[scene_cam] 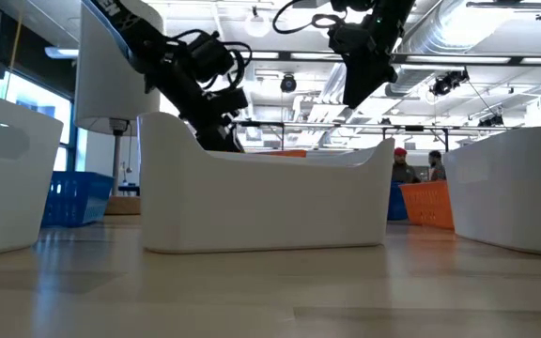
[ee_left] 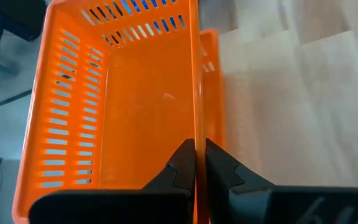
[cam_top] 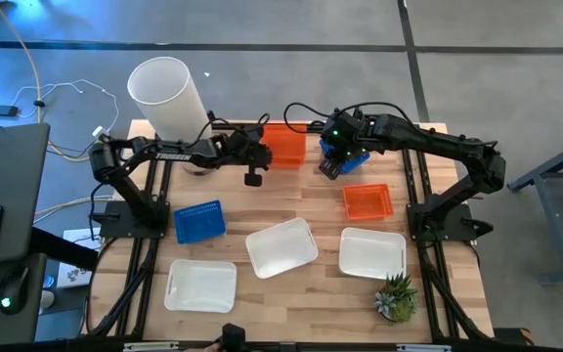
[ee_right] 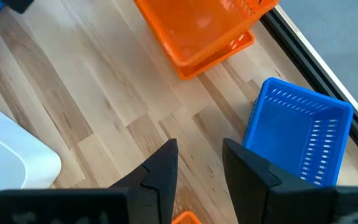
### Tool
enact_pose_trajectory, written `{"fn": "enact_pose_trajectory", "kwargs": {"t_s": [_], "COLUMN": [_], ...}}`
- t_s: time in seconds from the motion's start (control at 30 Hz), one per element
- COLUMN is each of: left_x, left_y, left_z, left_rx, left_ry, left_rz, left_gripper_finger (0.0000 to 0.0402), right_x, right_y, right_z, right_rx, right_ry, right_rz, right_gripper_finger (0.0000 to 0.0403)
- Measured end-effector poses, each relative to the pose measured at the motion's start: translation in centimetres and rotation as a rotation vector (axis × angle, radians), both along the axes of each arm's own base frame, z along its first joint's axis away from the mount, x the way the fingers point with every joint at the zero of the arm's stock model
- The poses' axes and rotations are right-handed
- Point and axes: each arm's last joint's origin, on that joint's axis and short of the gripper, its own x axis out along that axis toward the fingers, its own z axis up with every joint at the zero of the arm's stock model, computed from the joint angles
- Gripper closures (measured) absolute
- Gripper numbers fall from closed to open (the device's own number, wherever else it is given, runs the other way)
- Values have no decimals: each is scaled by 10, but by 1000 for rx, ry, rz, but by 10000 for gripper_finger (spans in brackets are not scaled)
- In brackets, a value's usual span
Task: Stack baskets by color
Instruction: Stack the bottom left orange bin on top of the other top orange bin, then stack the middle white bin on top of the other right white bin
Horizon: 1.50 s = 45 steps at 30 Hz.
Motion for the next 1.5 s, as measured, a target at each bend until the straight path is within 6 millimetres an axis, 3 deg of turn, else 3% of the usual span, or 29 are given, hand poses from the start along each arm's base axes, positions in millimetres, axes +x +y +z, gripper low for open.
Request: {"fn": "enact_pose_trajectory", "kwargs": {"t_s": [0.33, 0.63, 1.23, 1.5], "left_x": [0, 0, 3, 16], "left_y": [10, 10, 7, 4], "left_z": [-18, -19, -14, 6], "left_rx": [-31, -8, -21, -77], "left_ry": [31, 49, 28, 48], "left_rz": [8, -15, 32, 33], "left_gripper_finger": [401, 396, 263, 243], "right_x": [0, 0, 0, 4], "right_y": [0, 0, 0, 11], "right_z": [0, 0, 0, 0], "right_rx": [-1, -1, 4, 8], "right_ry": [-2, -2, -4, -5], "right_rz": [0, 0, 3, 43], "right_gripper_finger": [289, 289, 289, 289]}}
